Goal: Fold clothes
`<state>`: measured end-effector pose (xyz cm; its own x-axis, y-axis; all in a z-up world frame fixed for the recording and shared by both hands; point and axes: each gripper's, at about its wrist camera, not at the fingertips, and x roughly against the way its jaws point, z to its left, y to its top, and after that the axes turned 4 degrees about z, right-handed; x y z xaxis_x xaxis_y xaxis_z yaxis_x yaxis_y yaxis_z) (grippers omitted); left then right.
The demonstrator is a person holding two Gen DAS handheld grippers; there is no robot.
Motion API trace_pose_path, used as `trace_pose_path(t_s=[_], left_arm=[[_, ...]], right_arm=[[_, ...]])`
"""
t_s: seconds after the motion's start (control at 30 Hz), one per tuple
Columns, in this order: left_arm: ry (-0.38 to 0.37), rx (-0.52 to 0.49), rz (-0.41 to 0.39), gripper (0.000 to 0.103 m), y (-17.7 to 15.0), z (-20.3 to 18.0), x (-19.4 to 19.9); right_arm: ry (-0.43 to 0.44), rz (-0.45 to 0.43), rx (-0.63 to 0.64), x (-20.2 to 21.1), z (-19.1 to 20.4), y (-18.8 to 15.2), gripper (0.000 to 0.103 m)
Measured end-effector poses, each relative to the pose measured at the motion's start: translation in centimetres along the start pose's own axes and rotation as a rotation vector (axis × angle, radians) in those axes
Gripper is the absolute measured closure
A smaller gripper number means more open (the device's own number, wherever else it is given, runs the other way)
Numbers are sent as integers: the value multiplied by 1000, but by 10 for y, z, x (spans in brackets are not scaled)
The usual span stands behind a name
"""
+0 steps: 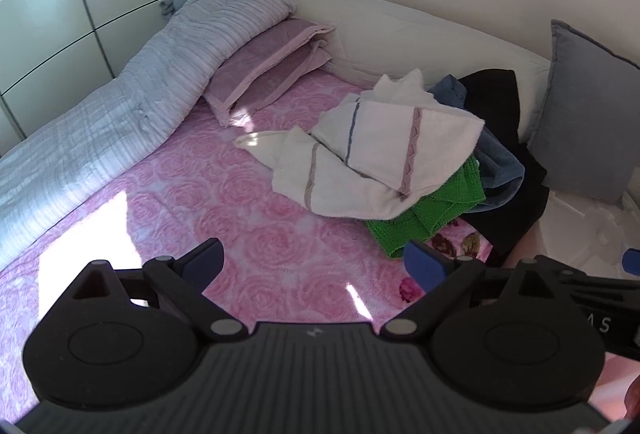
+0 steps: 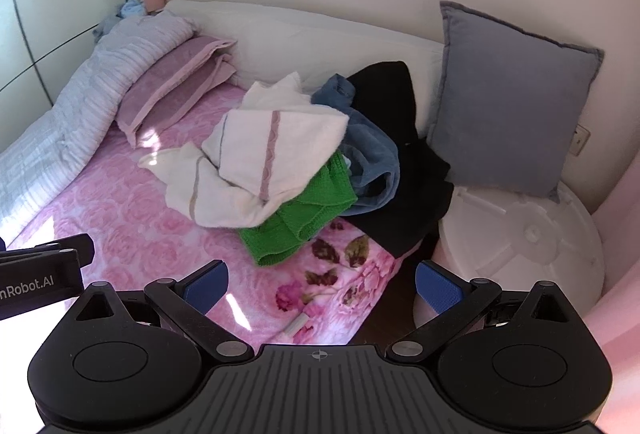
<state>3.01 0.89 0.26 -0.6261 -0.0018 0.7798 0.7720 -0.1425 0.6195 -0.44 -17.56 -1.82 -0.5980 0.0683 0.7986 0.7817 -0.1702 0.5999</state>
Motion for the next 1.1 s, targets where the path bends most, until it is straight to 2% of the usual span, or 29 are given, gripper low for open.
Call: trace_pose_path(t_s=[0.33, 0.6, 1.1], left_arm=[[-57, -58, -13, 7, 15, 42, -8], [-93, -87, -16, 7, 14, 68, -13], [-138, -122, -25, 7, 12, 87, -20]], right_arm=[[-47, -5, -56, 4, 43, 3, 0], [-77, -10, -90, 6, 71, 1, 0], [-107, -18, -131, 3, 89, -3, 0]])
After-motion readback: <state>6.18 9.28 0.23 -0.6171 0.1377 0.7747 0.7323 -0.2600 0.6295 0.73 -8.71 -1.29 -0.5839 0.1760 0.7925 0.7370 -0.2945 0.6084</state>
